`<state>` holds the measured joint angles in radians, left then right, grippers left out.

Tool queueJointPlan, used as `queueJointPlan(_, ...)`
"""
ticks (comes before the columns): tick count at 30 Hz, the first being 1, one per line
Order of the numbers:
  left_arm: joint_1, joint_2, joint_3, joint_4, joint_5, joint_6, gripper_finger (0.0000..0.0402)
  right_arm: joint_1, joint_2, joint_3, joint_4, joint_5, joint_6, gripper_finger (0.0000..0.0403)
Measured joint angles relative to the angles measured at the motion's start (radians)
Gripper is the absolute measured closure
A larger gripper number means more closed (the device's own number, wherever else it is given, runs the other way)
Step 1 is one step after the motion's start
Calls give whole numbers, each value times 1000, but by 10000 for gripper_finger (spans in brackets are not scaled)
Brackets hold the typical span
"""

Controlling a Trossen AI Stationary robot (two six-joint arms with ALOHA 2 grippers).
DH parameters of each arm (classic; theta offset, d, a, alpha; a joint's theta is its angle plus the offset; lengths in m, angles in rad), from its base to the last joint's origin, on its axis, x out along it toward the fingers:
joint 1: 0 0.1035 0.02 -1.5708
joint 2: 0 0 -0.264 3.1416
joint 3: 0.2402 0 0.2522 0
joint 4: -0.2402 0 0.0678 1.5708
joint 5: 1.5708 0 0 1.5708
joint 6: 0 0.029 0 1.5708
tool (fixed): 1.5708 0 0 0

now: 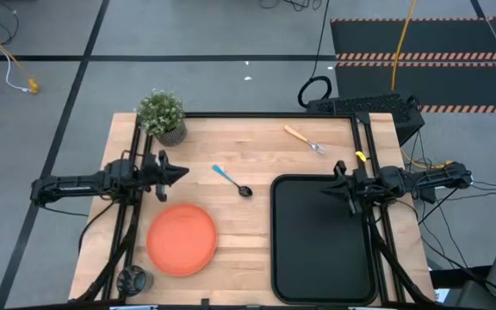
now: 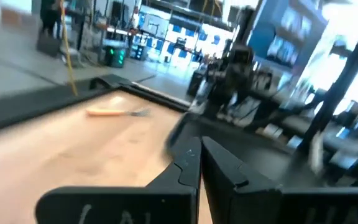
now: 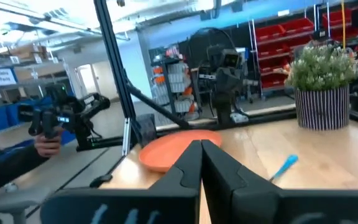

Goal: Pick and place plate/cup/fork/spoon on tray
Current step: Put the orange fork on the black table tray

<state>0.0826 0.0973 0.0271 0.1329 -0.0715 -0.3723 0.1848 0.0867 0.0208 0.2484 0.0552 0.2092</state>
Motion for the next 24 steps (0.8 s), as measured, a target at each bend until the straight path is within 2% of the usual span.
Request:
queueJointPlan(3, 0, 0, 0, 6, 0, -91, 385, 0, -1, 0, 53, 46, -54, 403)
queueJointPlan(6, 2, 1, 0, 25, -46, -92, 385, -1, 7, 0, 134, 138, -160, 403)
queueJointPlan(10, 2, 2, 0, 38, -111, -2, 385, -5, 9, 0, 209, 316, -342, 403)
queueJointPlan(14, 3, 3, 0, 22, -117, 98, 385, -5, 10, 0, 210, 448, -416, 403)
queueJointPlan(17, 15, 4, 0, 96, -189, 176, 385, -8, 10, 0, 255, 540, -494, 403)
queueJointPlan(20, 28, 3, 0, 189, -247, 185, 385, -18, 18, 0, 349, 545, -536, 403)
queueJointPlan(24, 26, 12, 0, 235, -244, 247, 385, -28, 46, 0, 447, 464, -544, 403)
